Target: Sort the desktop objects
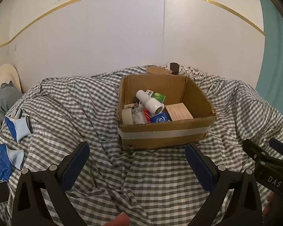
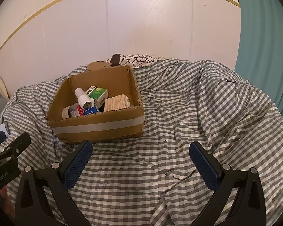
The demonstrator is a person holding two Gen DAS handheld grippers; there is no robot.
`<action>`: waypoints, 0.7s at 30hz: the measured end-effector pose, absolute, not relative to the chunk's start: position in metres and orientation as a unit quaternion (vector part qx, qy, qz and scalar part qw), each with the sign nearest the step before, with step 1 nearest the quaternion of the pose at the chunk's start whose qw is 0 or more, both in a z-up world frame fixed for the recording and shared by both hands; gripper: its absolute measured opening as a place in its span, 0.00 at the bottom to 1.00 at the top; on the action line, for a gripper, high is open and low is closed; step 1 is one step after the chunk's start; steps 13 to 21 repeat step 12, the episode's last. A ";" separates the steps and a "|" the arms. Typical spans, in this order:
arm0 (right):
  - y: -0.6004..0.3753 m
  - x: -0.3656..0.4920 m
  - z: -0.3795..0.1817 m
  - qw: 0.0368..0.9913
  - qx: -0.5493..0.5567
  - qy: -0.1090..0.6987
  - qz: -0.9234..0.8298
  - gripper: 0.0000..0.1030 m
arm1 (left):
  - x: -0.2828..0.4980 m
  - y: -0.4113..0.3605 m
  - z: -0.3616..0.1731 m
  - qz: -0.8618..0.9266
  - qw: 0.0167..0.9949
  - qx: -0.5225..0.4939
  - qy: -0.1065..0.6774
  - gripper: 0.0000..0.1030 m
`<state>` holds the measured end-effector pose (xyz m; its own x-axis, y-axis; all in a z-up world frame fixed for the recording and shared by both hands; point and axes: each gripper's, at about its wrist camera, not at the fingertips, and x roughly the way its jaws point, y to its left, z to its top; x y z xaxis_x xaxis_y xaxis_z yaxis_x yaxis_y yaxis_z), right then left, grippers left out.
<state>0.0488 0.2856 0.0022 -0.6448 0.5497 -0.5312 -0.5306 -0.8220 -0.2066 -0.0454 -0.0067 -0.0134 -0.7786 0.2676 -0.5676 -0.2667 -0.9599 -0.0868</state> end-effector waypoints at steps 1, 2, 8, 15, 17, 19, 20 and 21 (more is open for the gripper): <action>0.286 0.049 0.002 0.297 -0.298 -0.016 0.907 1.00 | -0.045 -0.006 -0.013 0.943 0.144 -0.299 0.000 1.00; 0.286 0.049 0.002 0.297 -0.298 -0.016 0.907 1.00 | -0.044 -0.007 -0.013 0.943 0.146 -0.299 0.000 1.00; 0.286 0.048 0.001 0.298 -0.301 -0.017 0.906 1.00 | -0.044 -0.009 -0.016 0.942 0.153 -0.299 -0.018 1.00; 0.287 0.047 -0.003 0.298 -0.304 -0.015 0.905 1.00 | -0.046 -0.014 -0.019 0.942 0.150 -0.298 -0.026 1.00; 0.287 0.047 -0.003 0.298 -0.304 -0.015 0.905 1.00 | -0.046 -0.014 -0.019 0.942 0.150 -0.298 -0.026 1.00; 0.287 0.047 -0.003 0.298 -0.304 -0.015 0.905 1.00 | -0.046 -0.014 -0.019 0.942 0.150 -0.298 -0.026 1.00; 0.287 0.047 -0.003 0.298 -0.304 -0.015 0.905 1.00 | -0.046 -0.014 -0.019 0.942 0.150 -0.298 -0.026 1.00; 0.287 0.047 -0.003 0.298 -0.304 -0.015 0.905 1.00 | -0.046 -0.014 -0.019 0.942 0.150 -0.298 -0.026 1.00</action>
